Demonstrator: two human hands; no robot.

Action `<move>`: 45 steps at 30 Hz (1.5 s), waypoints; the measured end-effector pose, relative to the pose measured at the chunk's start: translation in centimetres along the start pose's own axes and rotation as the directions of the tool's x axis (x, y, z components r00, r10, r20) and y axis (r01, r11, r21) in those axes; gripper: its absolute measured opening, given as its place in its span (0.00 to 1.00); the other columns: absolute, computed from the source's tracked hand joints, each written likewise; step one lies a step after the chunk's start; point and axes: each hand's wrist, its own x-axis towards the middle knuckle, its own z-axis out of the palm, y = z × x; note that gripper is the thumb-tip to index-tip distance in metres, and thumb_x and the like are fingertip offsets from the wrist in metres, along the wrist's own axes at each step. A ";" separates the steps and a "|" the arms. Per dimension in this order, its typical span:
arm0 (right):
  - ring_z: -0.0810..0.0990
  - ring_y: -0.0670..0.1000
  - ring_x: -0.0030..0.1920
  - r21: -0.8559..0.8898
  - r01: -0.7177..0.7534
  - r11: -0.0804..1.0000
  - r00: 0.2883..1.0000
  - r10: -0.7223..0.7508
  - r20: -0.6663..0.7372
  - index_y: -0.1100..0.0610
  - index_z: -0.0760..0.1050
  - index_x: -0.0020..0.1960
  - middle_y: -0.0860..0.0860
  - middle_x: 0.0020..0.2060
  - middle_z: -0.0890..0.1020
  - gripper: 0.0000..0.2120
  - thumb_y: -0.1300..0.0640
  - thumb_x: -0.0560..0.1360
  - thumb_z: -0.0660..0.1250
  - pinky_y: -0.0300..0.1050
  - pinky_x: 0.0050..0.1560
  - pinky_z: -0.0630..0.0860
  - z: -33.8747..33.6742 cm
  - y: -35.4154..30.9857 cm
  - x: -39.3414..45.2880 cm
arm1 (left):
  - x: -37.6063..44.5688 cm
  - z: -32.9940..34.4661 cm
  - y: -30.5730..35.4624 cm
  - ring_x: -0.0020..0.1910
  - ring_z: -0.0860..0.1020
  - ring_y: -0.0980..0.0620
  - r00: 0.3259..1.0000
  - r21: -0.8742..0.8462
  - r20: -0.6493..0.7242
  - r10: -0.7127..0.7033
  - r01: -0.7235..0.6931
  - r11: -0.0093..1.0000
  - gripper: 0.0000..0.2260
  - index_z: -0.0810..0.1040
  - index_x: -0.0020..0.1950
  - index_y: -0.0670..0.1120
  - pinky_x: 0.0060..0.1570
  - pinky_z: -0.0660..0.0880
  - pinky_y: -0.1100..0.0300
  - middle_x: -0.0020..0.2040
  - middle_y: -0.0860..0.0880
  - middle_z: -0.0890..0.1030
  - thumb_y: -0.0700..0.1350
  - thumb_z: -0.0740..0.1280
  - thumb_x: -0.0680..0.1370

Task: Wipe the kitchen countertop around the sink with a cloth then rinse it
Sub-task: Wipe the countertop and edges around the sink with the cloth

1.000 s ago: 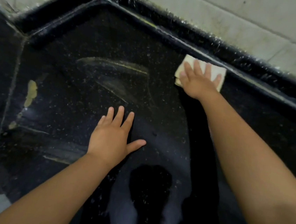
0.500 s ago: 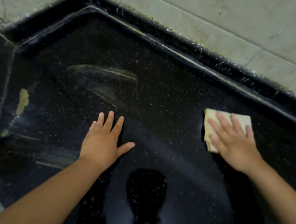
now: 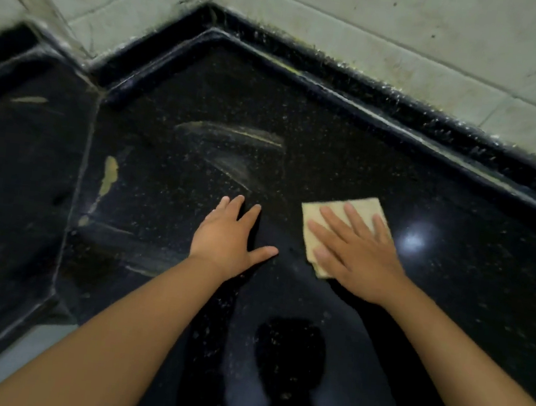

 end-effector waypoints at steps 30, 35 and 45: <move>0.65 0.57 0.68 0.060 -0.064 0.996 0.988 0.072 -0.139 0.44 0.70 0.65 0.47 0.65 0.75 0.24 0.43 0.77 0.43 0.59 0.62 0.54 8.1 -26.9 4.9 | -9.7 5.3 -22.6 0.60 0.75 0.37 0.942 -0.108 -0.310 -0.129 0.100 0.989 0.27 0.78 0.59 0.43 0.52 0.73 0.40 0.60 0.39 0.78 0.56 0.45 0.80; 0.61 0.48 0.69 -0.081 -0.176 0.981 0.983 0.179 0.033 0.45 0.61 0.70 0.44 0.67 0.72 0.28 0.38 0.78 0.34 0.49 0.66 0.49 8.1 -19.4 -3.3 | -8.7 5.8 -24.3 0.62 0.73 0.37 0.926 -0.098 -0.370 -0.079 0.046 0.994 0.24 0.78 0.61 0.42 0.57 0.71 0.40 0.61 0.39 0.77 0.53 0.51 0.76; 0.37 0.56 0.75 0.163 -0.545 0.822 0.835 0.550 0.017 0.45 0.41 0.75 0.46 0.76 0.40 0.24 0.44 0.81 0.41 0.63 0.71 0.37 4.5 -23.2 7.9 | -8.5 6.6 -24.8 0.64 0.66 0.45 0.909 -0.010 -0.412 0.065 -0.076 0.997 0.32 0.80 0.57 0.44 0.62 0.58 0.50 0.58 0.42 0.80 0.56 0.39 0.81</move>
